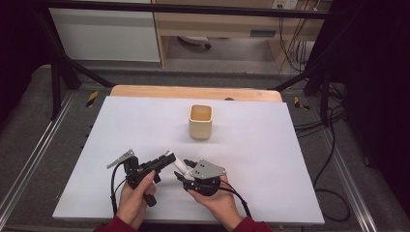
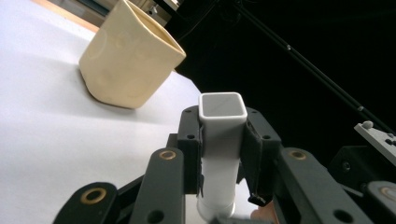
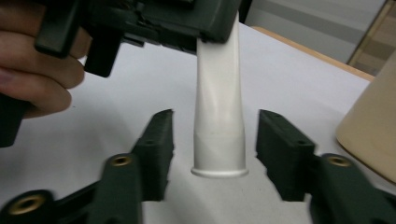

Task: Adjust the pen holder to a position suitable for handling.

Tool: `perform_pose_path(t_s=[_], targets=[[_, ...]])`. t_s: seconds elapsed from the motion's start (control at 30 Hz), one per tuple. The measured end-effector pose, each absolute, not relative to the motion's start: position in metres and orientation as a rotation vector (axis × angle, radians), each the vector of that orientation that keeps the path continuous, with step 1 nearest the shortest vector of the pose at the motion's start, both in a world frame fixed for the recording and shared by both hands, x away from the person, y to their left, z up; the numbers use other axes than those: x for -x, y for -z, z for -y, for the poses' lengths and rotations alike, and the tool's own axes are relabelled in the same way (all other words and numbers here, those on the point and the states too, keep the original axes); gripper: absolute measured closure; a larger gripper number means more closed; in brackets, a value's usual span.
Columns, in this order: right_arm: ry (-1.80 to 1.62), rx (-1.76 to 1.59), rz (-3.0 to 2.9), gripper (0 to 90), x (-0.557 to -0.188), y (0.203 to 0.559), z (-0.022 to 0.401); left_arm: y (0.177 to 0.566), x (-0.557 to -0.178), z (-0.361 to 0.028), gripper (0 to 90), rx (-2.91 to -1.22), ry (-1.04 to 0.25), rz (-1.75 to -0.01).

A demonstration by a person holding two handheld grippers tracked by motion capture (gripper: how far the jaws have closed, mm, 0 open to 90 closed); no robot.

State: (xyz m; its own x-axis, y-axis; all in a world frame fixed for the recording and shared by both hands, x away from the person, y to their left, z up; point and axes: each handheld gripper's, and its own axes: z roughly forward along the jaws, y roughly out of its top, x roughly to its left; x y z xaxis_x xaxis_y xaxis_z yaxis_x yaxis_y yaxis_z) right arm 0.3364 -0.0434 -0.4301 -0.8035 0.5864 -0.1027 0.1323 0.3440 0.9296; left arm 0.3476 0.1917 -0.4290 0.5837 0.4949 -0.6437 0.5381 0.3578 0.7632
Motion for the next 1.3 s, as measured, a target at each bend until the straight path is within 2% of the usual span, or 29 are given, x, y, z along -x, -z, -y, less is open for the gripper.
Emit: perform_pose_path(t_s=[0.17,0.5,0.73,1.07,1.3], targets=[[-1.445,-0.692,-2.196,25.5,-0.339,0.430,0.044,0.426,-0.348,-0.195,71.1,-1.271,-0.021,-1.028],[-1.394,-0.780,-2.241,8.6,-0.346,0.432,0.048,0.424,-0.348,-0.197,71.1,-1.305,-0.091,-1.018],[-1.355,-0.855,-2.311,4.2,-0.353,0.434,0.053,0.418,-0.347,-0.204,71.1,-1.341,-0.192,-1.015],[-1.307,-0.925,-2.307,4.2,-0.364,0.426,0.091,0.409,-0.345,-0.210,71.1,-1.377,-0.318,-0.999],[-1.303,-0.956,-2.232,4.1,-0.369,0.419,0.114,0.406,-0.343,-0.209,71.0,-1.403,-0.359,-0.976]])
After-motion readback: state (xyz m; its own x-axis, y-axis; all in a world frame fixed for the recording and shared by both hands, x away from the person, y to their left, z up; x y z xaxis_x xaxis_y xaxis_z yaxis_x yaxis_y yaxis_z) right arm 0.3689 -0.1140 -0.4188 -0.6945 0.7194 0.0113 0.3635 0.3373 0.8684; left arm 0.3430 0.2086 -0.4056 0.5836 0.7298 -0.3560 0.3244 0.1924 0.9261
